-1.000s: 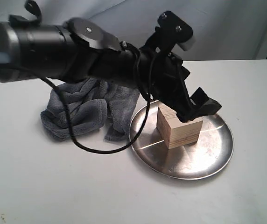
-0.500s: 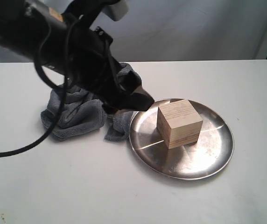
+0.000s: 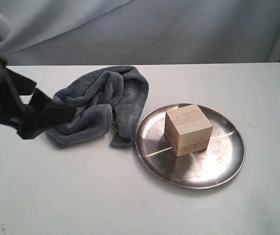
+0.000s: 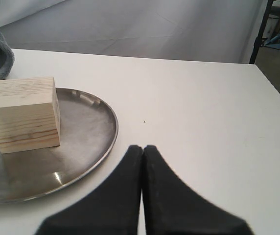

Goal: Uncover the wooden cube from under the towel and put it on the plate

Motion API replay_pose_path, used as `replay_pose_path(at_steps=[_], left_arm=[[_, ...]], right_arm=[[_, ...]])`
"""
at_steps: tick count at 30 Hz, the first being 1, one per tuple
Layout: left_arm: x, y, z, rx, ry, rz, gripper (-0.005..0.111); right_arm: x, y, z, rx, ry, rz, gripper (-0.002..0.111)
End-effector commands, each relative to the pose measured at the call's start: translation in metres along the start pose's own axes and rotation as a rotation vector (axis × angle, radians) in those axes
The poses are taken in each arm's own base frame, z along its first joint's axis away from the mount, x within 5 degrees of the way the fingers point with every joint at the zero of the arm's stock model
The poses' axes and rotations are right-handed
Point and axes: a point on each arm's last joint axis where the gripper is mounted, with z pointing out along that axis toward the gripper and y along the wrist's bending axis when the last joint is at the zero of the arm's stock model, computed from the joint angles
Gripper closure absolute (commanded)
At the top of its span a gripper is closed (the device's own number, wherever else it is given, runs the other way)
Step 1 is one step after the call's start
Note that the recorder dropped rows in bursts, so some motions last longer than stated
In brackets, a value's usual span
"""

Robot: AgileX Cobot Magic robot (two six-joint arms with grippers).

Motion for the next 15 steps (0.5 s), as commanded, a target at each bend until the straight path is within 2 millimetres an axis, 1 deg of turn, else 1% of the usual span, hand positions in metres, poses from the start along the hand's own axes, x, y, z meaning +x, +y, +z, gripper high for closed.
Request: replay_pose_path(at_steps=[1, 4, 7, 10, 15], left_arm=[[0.015, 0.011, -0.024, -0.123, -0.125, -0.085, 0.013], [0.024, 0.014, -0.042, -0.186, -0.190, -0.139, 0.013], [0.029, 0.011, -0.060, -0.211, -0.231, -0.155, 0.013], [0.033, 0.003, -0.080, -0.231, -0.282, -0.142, 0.013], [0.043, -0.019, -0.115, -0.243, -0.388, -0.088, 0.013]], right_arm=[[0.001, 0.000, 0.000, -0.002, -0.003, 0.001, 0.108], [0.001, 0.000, 0.000, -0.002, -0.003, 0.001, 0.108], [0.001, 0.000, 0.000, -0.002, -0.003, 0.001, 0.108], [0.001, 0.000, 0.000, -0.002, -0.003, 0.001, 0.108], [0.001, 0.000, 0.000, -0.002, -0.003, 0.001, 0.108]])
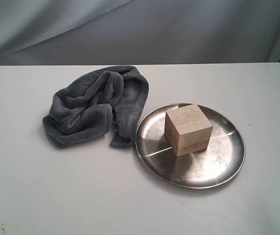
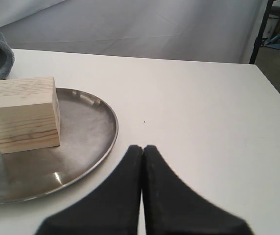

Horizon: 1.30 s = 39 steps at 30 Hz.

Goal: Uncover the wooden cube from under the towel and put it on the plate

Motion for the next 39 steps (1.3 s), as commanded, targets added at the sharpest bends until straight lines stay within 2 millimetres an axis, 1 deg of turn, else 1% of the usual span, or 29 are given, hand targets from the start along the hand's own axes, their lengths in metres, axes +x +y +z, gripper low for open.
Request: replay_pose_path(at_steps=[1, 5, 7, 8, 10, 11, 13, 14, 15, 16, 20, 25, 30, 39], left_arm=[[0.004, -0.011, -0.033, 0.013, -0.072, 0.023, 0.013], [0.011, -0.021, -0.059, 0.016, -0.121, 0.070, 0.014], [0.013, -0.023, -0.069, 0.001, -0.150, 0.074, 0.019], [0.015, -0.023, -0.074, -0.013, -0.166, 0.064, 0.024], [0.017, -0.025, -0.083, -0.028, -0.197, 0.060, 0.038], [0.019, -0.026, -0.089, -0.031, -0.218, 0.056, 0.049], [0.023, -0.029, -0.096, -0.026, -0.227, 0.064, 0.069], [0.026, -0.032, -0.100, -0.019, -0.229, 0.069, 0.085], [0.029, -0.033, -0.102, -0.017, -0.232, 0.072, 0.097], [0.034, -0.034, -0.104, -0.015, -0.232, 0.080, 0.106], [0.052, -0.038, -0.111, -0.017, -0.266, 0.091, 0.107], [0.064, -0.043, -0.120, -0.004, -0.278, 0.105, 0.107], [0.068, -0.046, -0.127, -0.008, -0.317, 0.117, 0.107], [0.068, -0.046, -0.128, -0.013, -0.320, 0.121, 0.107]], right_arm=[[0.001, 0.000, 0.000, -0.002, -0.003, 0.001, 0.108], [0.001, 0.000, 0.000, -0.002, -0.003, 0.001, 0.108], [0.001, 0.000, 0.000, -0.002, -0.003, 0.001, 0.108], [0.001, 0.000, 0.000, -0.002, -0.003, 0.001, 0.108], [0.001, 0.000, 0.000, -0.002, -0.003, 0.001, 0.108], [0.001, 0.000, 0.000, -0.002, -0.003, 0.001, 0.108], [0.001, 0.000, 0.000, -0.002, -0.003, 0.001, 0.108], [0.001, 0.000, 0.000, -0.002, -0.003, 0.001, 0.108], [0.001, 0.000, 0.000, -0.002, -0.003, 0.001, 0.108], [0.001, 0.000, 0.000, -0.002, -0.003, 0.001, 0.108], [0.001, 0.000, 0.000, -0.002, -0.003, 0.001, 0.108], [0.001, 0.000, 0.000, -0.002, -0.003, 0.001, 0.108], [0.001, 0.000, 0.000, -0.002, -0.003, 0.001, 0.108], [0.001, 0.000, 0.000, -0.002, -0.003, 0.001, 0.108]])
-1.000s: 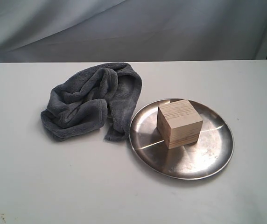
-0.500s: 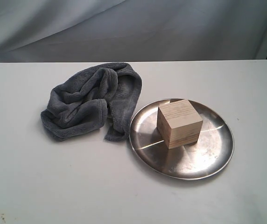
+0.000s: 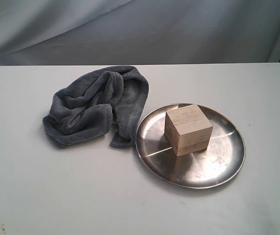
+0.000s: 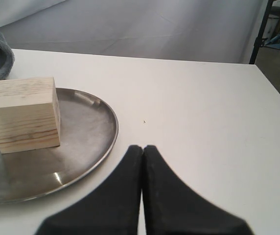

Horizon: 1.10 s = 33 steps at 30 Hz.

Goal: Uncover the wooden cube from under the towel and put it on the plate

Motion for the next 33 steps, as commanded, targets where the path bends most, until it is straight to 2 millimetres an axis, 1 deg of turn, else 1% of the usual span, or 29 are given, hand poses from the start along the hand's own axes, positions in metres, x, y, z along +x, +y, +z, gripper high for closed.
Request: replay_pose_path(at_steps=[1, 8, 10, 12, 17, 23, 27, 33], left_arm=[[0.002, 0.000, 0.001, -0.003, 0.006, -0.009, 0.107], [0.001, 0.000, 0.001, -0.004, 0.003, -0.009, 0.107], [0.002, 0.000, -0.002, -0.012, -0.009, 0.001, 0.107], [0.003, 0.000, -0.005, -0.040, -0.012, 0.011, 0.107], [0.004, 0.001, -0.004, -0.119, -0.004, -0.011, 0.107], [0.010, 0.005, 0.007, -0.229, -0.004, -0.036, 0.107], [0.022, 0.012, 0.019, -0.266, -0.021, -0.050, 0.107], [0.053, 0.021, 0.040, -0.289, 0.016, -0.085, 0.107]], right_arm=[[0.001, 0.000, 0.000, -0.002, -0.003, 0.001, 0.108], [0.001, 0.000, 0.000, -0.002, -0.003, 0.001, 0.108], [0.001, 0.000, 0.000, -0.002, -0.003, 0.001, 0.108], [0.001, 0.000, 0.000, -0.002, -0.003, 0.001, 0.108], [0.001, 0.000, 0.000, -0.002, -0.003, 0.001, 0.108], [0.001, 0.000, 0.000, -0.002, -0.003, 0.001, 0.108], [0.001, 0.000, 0.000, -0.002, -0.003, 0.001, 0.108], [0.001, 0.000, 0.000, -0.002, -0.003, 0.001, 0.108]])
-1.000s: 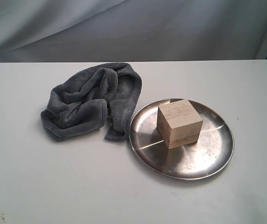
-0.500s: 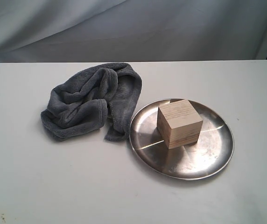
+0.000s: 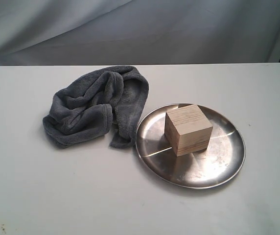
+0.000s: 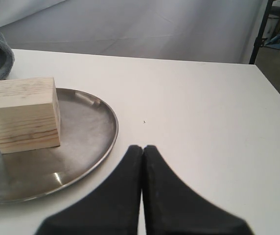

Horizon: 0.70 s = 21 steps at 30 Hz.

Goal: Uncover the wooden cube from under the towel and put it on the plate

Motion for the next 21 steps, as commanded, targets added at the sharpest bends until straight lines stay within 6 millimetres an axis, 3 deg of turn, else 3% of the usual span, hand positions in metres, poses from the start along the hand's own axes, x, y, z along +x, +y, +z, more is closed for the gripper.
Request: replay_pose_path(at_steps=[1, 12, 21], left_arm=[[0.021, 0.003, 0.015, -0.025, 0.011, -0.033, 0.107], [0.060, 0.007, 0.035, -0.053, 0.062, -0.059, 0.107], [0.058, 0.008, 0.036, -0.057, 0.026, -0.084, 0.107]], right_arm=[[0.001, 0.000, 0.000, -0.002, -0.003, 0.001, 0.108], [0.001, 0.000, 0.000, -0.002, -0.003, 0.001, 0.108], [0.001, 0.000, 0.000, -0.002, -0.003, 0.001, 0.108]])
